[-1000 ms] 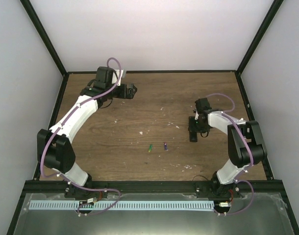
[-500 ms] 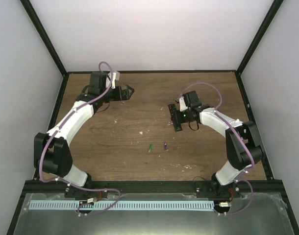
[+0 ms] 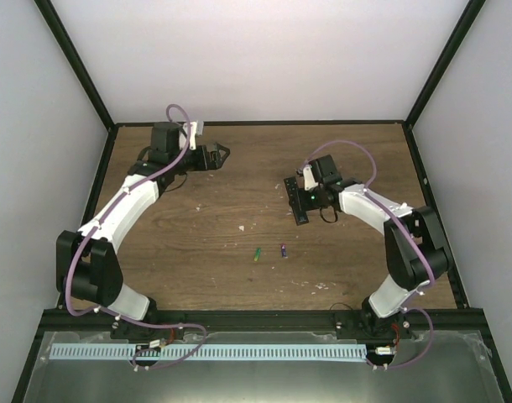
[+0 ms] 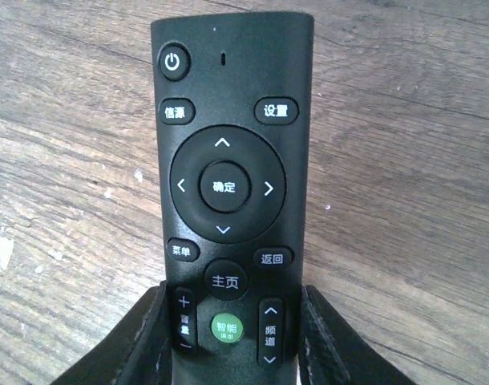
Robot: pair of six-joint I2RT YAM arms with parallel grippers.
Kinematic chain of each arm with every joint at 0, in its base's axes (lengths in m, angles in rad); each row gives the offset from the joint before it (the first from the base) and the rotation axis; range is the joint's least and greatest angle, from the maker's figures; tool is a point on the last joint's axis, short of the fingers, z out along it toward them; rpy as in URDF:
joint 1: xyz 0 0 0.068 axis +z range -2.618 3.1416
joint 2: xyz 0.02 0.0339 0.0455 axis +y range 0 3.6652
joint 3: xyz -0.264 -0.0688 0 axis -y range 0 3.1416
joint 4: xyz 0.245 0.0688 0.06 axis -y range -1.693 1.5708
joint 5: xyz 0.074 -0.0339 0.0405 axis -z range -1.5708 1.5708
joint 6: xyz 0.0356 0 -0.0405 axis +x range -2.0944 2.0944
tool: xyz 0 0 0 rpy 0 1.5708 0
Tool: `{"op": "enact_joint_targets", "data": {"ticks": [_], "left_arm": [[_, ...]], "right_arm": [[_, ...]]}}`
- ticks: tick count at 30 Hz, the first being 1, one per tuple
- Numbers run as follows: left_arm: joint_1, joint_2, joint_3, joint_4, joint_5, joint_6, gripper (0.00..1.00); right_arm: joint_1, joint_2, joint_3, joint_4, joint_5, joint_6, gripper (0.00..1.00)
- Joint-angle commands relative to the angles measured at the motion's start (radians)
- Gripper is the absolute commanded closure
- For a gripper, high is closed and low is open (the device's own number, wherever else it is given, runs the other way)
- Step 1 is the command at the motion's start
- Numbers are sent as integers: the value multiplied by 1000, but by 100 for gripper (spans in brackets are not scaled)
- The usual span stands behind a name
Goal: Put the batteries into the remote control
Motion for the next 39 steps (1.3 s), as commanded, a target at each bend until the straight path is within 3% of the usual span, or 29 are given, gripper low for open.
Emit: {"op": "enact_joint_targets", "data": {"ticks": [1, 10, 39], "left_arm": [[7, -19, 14, 14, 17, 14, 2], [8, -18, 15, 10, 25, 19, 3], [6, -44, -33, 67, 58, -51, 4]], "right_arm": [[11, -58, -11, 34, -16, 20, 78], [14, -95, -23, 44, -21, 35, 84], [16, -182, -101, 166, -126, 21, 87]]}}
